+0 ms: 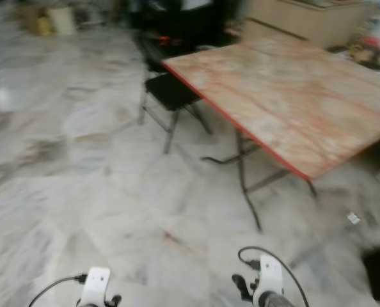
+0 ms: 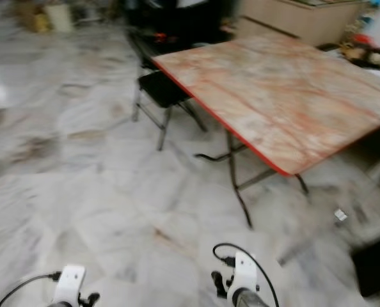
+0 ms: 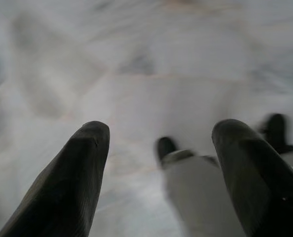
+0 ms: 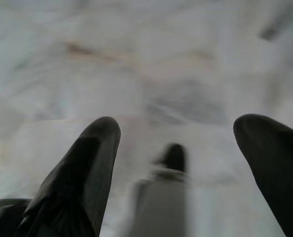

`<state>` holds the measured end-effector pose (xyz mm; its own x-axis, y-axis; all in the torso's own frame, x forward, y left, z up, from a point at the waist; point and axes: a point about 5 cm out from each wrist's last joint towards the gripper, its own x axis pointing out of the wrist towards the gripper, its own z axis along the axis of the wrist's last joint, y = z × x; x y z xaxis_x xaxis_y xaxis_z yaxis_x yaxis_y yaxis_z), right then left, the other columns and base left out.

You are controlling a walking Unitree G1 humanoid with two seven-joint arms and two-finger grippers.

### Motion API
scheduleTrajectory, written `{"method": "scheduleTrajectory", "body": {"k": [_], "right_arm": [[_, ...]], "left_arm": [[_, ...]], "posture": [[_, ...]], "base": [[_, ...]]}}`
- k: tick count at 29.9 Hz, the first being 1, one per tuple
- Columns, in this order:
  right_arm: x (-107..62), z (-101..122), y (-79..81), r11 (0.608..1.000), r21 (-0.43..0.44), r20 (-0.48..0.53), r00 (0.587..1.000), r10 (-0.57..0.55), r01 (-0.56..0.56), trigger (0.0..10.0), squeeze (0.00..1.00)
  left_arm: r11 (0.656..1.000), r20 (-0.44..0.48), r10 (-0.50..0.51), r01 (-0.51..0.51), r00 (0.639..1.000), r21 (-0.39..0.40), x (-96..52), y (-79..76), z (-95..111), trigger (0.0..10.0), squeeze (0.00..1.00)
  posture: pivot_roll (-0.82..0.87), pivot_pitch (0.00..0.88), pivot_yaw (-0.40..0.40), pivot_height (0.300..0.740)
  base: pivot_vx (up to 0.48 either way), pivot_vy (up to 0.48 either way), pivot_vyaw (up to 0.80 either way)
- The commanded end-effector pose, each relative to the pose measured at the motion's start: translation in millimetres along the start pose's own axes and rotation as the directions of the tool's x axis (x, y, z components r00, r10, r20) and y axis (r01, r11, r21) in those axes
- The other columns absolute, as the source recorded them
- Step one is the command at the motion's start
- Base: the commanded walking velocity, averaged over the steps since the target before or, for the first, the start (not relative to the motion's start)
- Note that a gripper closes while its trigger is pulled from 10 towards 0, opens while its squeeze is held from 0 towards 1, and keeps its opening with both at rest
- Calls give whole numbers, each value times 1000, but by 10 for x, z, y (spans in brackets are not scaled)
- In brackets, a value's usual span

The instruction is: Hang hanger

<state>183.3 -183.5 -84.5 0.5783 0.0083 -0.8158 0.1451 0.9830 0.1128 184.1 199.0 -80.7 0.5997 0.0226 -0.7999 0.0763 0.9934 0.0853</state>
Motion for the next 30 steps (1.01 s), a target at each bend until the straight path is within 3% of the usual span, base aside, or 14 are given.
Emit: {"method": "scheduleTrajectory", "body": {"k": [1, 7, 12, 23, 30], "right_arm": [[14, 7, 98, 1000, 9, 4, 1000, 23, -23, 10000, 0], [19, 0, 158, 999, 7, 6, 1000, 31, -31, 10000, 0], [13, -30, 153, 999, 3, 3, 999, 32, -32, 10000, 0], [-57, -201, -99, 1000, 11, -30, 1000, 1, -1, 10000, 0], [-45, -146, -106, 1000, 11, -25, 1000, -3, 3, 10000, 0]], "left_arm": [[1000, -17, 14, -14, 1000, 23, -16, 74, -46, 10000, 0], [999, -21, 12, -11, 1000, 36, -18, 64, -57, 10000, 0], [999, -19, 10, -9, 1000, 34, -17, 60, -53, 10000, 0], [999, -10, 9, -9, 1000, 34, -9, 59, -18, 10000, 0], [999, -12, 8, -7, 1000, 31, -13, 52, -37, 10000, 0]], "posture": [[14, 0, -48, 740], [16, 0, -49, 740], [17, 0, -49, 740], [20, 0, -50, 740], [22, 0, -52, 740]], "base": [[0, 0, -744], [0, -400, -747], [0, 0, -744], [0, -63, -744], [0, 0, -744]]}}
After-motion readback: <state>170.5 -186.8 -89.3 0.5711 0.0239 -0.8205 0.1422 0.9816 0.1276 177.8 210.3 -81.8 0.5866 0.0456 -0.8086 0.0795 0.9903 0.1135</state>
